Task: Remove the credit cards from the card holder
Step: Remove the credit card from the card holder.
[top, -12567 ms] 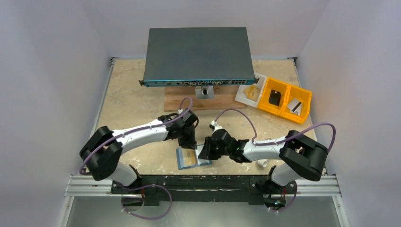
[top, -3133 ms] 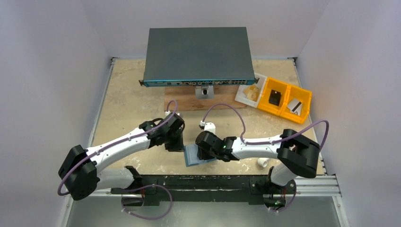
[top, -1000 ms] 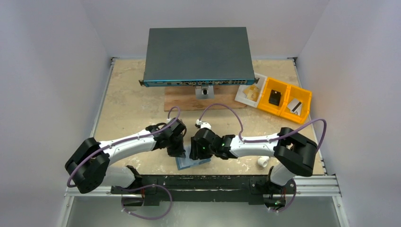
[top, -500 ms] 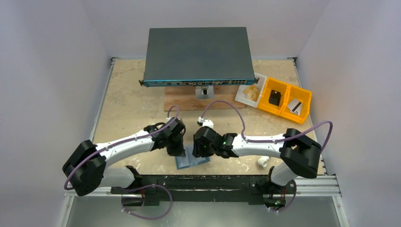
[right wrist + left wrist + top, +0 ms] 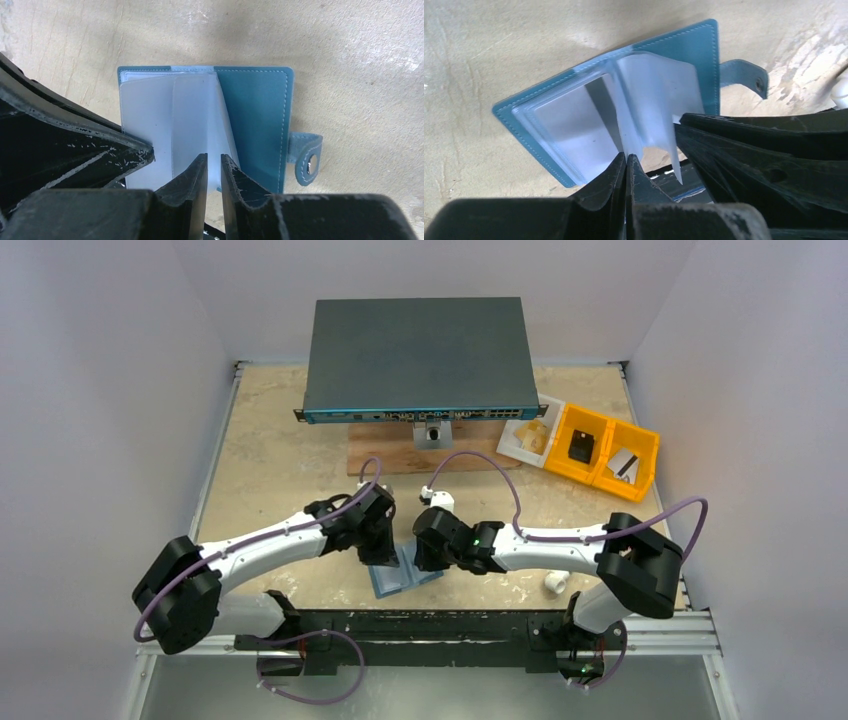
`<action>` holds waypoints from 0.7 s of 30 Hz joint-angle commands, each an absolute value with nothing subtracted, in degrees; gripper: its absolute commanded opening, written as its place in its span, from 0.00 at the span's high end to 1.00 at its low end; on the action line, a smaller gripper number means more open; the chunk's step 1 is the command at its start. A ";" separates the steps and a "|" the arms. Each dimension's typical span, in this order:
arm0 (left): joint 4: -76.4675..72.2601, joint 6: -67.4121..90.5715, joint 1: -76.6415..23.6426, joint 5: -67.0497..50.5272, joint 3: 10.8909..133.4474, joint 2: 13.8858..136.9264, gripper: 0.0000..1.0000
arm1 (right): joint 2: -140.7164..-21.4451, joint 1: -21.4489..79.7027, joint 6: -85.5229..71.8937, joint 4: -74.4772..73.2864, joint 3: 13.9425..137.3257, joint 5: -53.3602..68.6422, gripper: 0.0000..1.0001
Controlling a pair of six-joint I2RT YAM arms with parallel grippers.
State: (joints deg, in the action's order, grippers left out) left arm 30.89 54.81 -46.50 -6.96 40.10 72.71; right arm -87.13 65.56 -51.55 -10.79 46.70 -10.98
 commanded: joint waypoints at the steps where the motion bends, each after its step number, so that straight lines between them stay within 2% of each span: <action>1: 28.77 53.64 -47.52 -8.35 44.47 74.19 0.99 | -85.01 65.54 -51.38 -11.80 48.28 -13.66 0.84; 16: 26.28 52.45 -47.96 -10.54 51.05 83.76 0.90 | -75.65 65.60 -53.14 -19.22 46.72 -19.08 0.83; 21: 25.91 51.66 -48.03 -10.64 52.87 85.94 0.84 | -71.87 65.57 -53.85 -22.02 46.09 -20.76 0.83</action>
State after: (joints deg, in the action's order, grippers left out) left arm 27.83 53.30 -47.70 -9.76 49.76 84.90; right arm -75.37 65.56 -52.51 -18.90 46.46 -17.02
